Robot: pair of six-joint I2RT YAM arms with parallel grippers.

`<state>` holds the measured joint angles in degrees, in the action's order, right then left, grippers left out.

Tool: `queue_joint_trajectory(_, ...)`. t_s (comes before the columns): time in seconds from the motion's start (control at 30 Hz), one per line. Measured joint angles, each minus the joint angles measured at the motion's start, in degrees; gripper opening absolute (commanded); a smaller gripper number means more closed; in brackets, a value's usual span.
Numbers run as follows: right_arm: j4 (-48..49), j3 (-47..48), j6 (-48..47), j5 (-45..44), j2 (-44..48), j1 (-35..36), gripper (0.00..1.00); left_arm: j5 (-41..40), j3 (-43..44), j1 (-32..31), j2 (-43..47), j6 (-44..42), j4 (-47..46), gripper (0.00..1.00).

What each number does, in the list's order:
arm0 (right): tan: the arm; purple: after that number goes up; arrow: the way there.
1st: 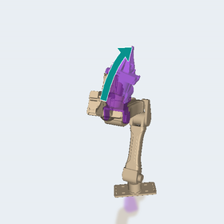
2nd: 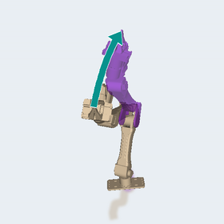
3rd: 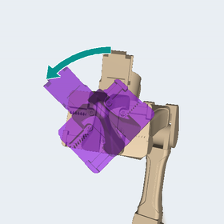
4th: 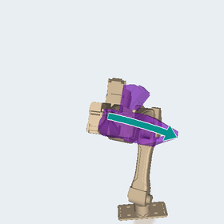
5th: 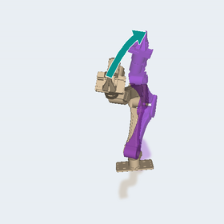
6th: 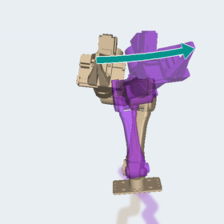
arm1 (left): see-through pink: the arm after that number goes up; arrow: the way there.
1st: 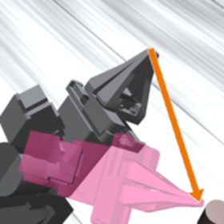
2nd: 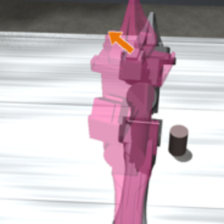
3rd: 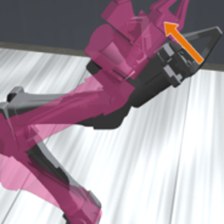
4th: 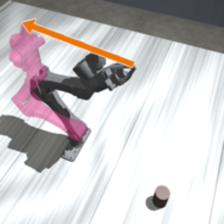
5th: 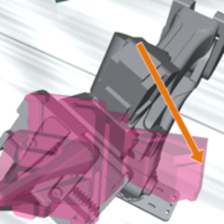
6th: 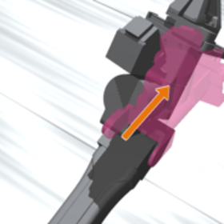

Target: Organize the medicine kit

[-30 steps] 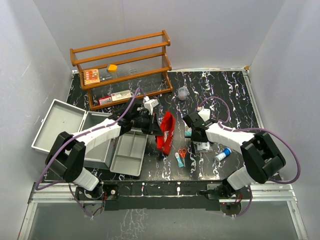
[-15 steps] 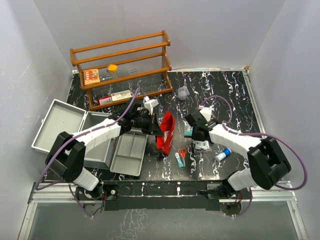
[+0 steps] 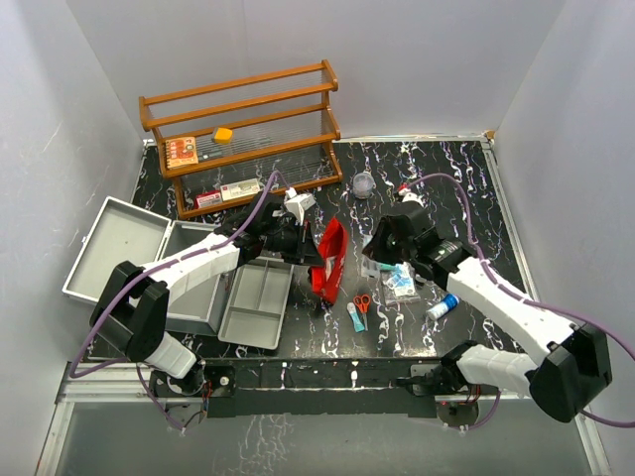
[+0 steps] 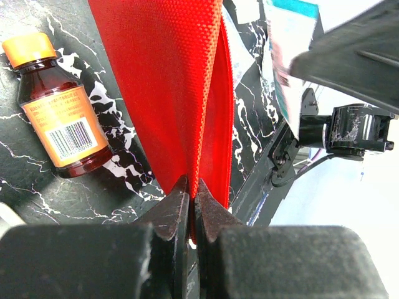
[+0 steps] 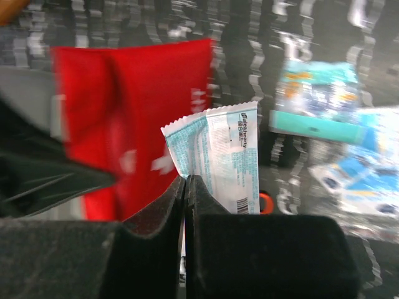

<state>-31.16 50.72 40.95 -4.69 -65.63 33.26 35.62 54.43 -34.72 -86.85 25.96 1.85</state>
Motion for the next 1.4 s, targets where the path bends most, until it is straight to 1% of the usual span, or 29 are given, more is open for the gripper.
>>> queue_joint_trajectory(0.13, 7.1, 0.0, 2.8, 7.9, 2.5, 0.0, 0.0, -0.1, 0.0, 0.0, 0.0, 0.0, 0.0, 0.0)
queue_joint_trajectory(0.27, 18.2, -2.4, 5.9, 15.2, 4.1, 0.0, 0.0, 0.0, 0.0, 0.0, 0.0, 0.2, -0.1, 0.0)
queue_joint_trajectory(0.43, 26.2, -3.1, 8.8, 18.9, 4.0, 0.0, 0.0, 0.1, 0.0, 0.0, 0.0, 0.4, -0.3, 0.0)
queue_joint_trajectory(0.63, 35.3, -6.5, 12.8, 20.5, 3.5, 0.0, 0.0, 0.9, 0.0, 0.0, 0.0, 1.2, -1.6, 0.0)
queue_joint_trajectory(0.8, 37.4, -9.3, 14.8, 19.6, 2.9, 0.0, 0.0, 1.4, 0.0, 0.0, 0.0, 1.9, -1.9, 0.0)
queue_joint_trajectory(1.13, 38.4, -13.7, 16.5, 15.9, 2.3, 0.0, 0.0, 2.6, 0.0, 0.0, 0.0, 3.0, -3.3, 0.0)
queue_joint_trajectory(1.4, 38.4, -14.6, 17.3, 15.0, 1.3, 0.0, 0.0, 3.9, 0.0, 0.0, 0.0, 3.5, -4.5, 0.0)
